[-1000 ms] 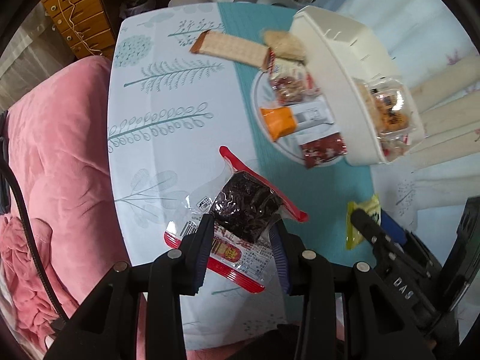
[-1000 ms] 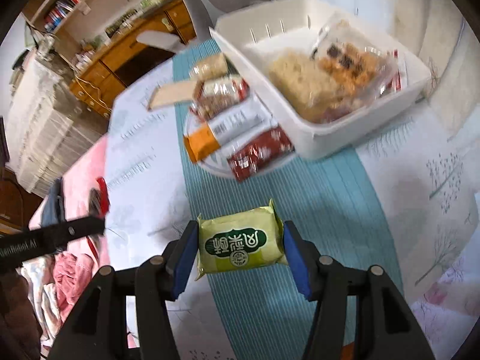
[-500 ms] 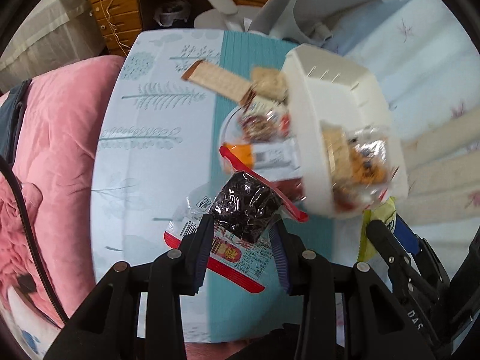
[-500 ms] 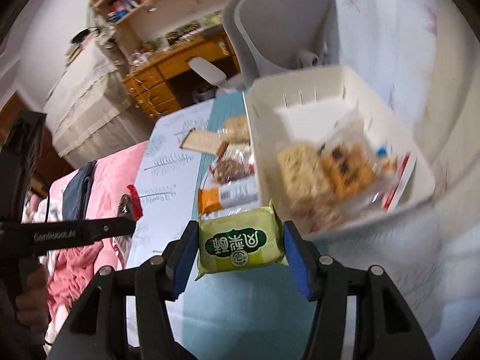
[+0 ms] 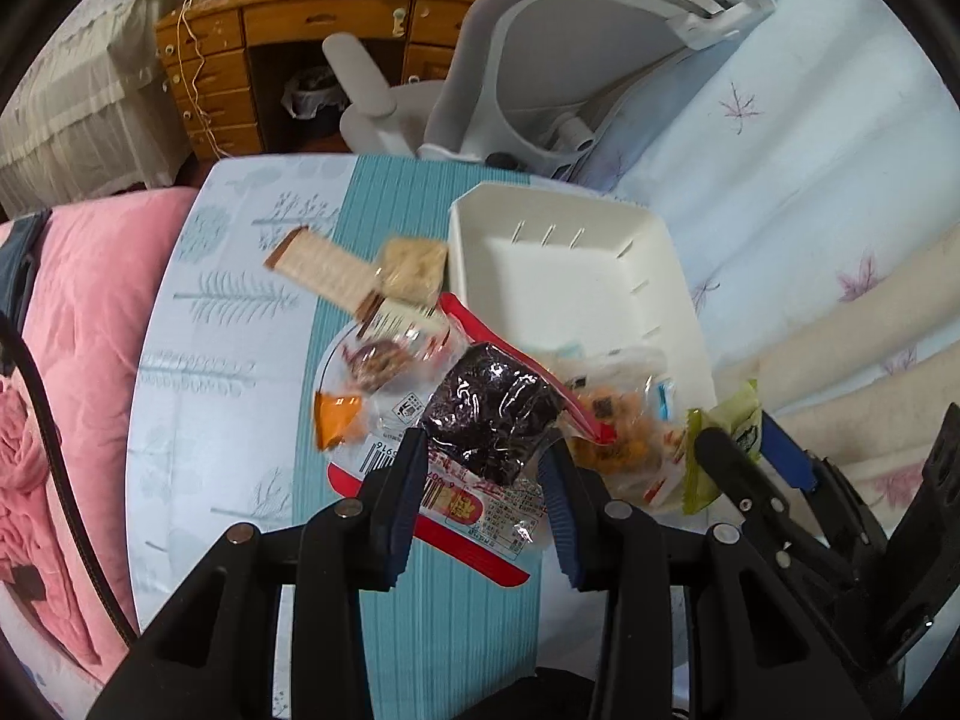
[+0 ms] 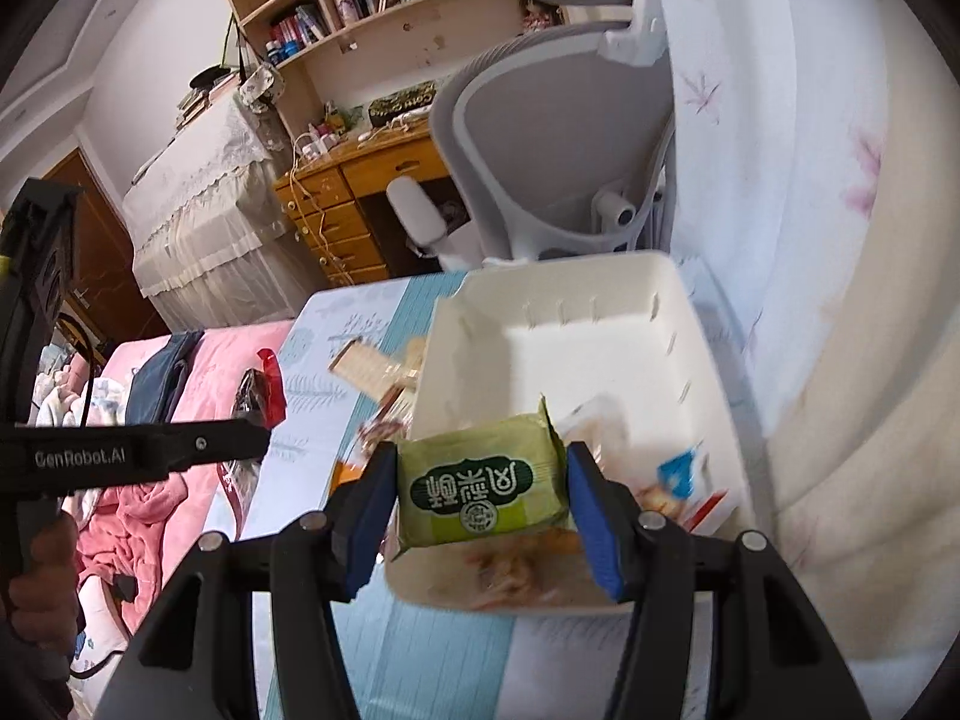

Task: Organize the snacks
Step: 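Carry both packets into the white tray and open both grippers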

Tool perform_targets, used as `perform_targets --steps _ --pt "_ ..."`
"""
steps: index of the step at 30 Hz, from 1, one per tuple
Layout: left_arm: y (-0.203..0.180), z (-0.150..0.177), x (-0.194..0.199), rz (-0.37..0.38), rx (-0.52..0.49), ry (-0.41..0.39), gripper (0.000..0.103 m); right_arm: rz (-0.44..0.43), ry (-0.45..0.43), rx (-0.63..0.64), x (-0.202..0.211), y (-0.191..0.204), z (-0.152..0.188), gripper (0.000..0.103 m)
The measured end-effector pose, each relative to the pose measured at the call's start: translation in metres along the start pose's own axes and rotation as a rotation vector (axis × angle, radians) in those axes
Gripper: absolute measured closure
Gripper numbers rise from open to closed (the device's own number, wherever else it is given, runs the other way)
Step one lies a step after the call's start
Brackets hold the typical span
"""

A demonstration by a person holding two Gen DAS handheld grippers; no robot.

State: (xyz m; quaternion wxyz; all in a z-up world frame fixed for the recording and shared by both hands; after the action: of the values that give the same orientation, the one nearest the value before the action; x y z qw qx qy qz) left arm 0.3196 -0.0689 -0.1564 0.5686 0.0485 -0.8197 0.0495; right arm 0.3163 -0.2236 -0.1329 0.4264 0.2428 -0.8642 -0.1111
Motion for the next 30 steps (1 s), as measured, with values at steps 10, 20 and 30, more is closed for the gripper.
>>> perform_targets --steps 10,20,30 --pt "-0.040 -0.039 0.000 0.010 0.005 -0.032 0.066 0.000 -0.061 -0.016 0.010 -0.040 -0.041 0.047" --pt "-0.073 -0.059 -0.009 0.017 -0.045 -0.078 0.066 -0.007 -0.072 -0.072 0.008 -0.070 -0.052 0.044" --pt "-0.063 -0.055 -0.015 0.003 -0.006 -0.050 0.040 -0.026 -0.042 -0.111 -0.002 -0.074 -0.048 0.036"
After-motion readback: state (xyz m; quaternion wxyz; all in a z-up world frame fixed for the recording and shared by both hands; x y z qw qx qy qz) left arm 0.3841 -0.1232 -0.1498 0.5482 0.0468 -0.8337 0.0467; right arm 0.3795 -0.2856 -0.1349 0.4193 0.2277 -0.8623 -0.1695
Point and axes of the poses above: each gripper's, at about its wrist camera, not at the fingertips, and x roughly against the way its jaws point, y to its left, z to its underside, the point moved 10 cm from there along -x, roughly the way its jaws point, and after that the axes turned 13 degrees about -z, right-handed, at the moved point
